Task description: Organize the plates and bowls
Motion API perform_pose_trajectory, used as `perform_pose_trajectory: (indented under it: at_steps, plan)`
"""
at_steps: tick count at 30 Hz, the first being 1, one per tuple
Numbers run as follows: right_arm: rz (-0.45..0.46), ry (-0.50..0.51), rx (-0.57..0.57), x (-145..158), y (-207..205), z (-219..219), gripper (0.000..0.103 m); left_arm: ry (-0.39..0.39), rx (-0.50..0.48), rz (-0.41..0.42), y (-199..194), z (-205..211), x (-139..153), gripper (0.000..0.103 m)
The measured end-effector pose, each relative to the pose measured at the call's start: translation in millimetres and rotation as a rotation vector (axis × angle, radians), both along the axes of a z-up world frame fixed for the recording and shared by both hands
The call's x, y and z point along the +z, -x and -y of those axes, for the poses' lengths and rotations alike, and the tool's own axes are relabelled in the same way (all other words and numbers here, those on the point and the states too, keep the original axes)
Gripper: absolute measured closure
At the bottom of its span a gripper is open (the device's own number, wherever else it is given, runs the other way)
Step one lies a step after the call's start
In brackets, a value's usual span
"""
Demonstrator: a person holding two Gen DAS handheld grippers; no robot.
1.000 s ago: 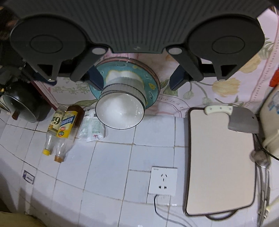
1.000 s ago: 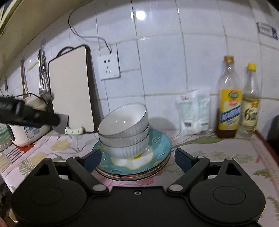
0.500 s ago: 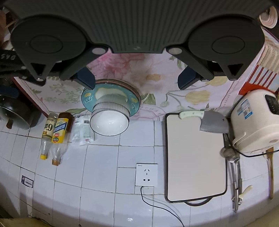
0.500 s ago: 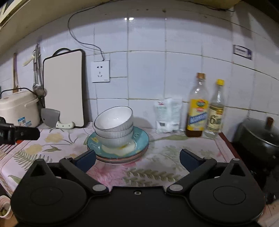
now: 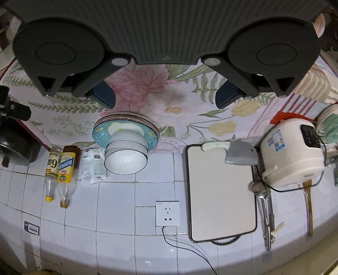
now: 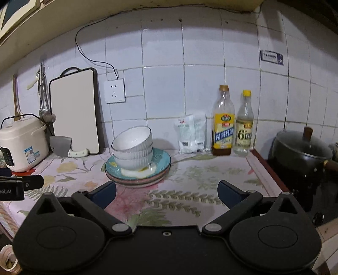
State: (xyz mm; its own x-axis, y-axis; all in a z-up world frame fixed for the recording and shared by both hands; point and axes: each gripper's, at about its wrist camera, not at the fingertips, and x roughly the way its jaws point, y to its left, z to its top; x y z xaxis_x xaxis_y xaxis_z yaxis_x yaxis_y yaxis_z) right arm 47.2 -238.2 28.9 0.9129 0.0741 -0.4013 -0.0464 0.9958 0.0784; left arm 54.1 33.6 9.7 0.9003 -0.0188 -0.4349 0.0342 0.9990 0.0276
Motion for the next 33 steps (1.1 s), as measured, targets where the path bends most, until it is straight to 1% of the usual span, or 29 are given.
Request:
perform_pose_trajectory:
  at_steps: [3, 5, 12, 16, 19, 23, 30, 33]
  plan:
    - [0.003, 0.005, -0.005, -2.1, 7.3, -0.4, 0.000, 0.013, 0.013, 0.004, 6.9, 0.7, -4.2, 0.001]
    - [0.010, 0.031, 0.001, -2.6, 11.2, -4.5, 0.000, 0.023, 0.011, -0.001, 9.6, 0.5, -7.5, 0.001]
    - [0.050, 0.104, -0.054, -5.5, 28.8, -10.9, 0.000, 0.008, 0.029, 0.006, 15.9, 3.0, -21.1, 0.001]
    - [0.049, 0.100, -0.055, -7.3, 31.0, -8.4, 0.000, 0.013, 0.036, 0.007, 15.3, 2.5, -22.7, 0.001]
    - [0.068, 0.101, -0.056, -7.9, 32.6, -8.8, 0.000, 0.020, 0.035, 0.010, 12.0, 1.9, -25.3, 0.001]
    - [0.077, 0.076, -0.025, -10.4, 34.4, -8.6, 0.000, 0.006, 0.066, 0.017, 7.5, 1.0, -30.0, 0.001]
    - [0.084, 0.089, -0.023, -15.3, 34.5, -12.9, 0.000, 0.035, 0.036, 0.017, 6.8, -3.2, -34.3, 0.001]
    - [0.080, 0.075, -0.020, -16.2, 35.0, -12.1, 0.000, 0.020, 0.028, 0.017, 7.2, -2.7, -36.7, 0.001]
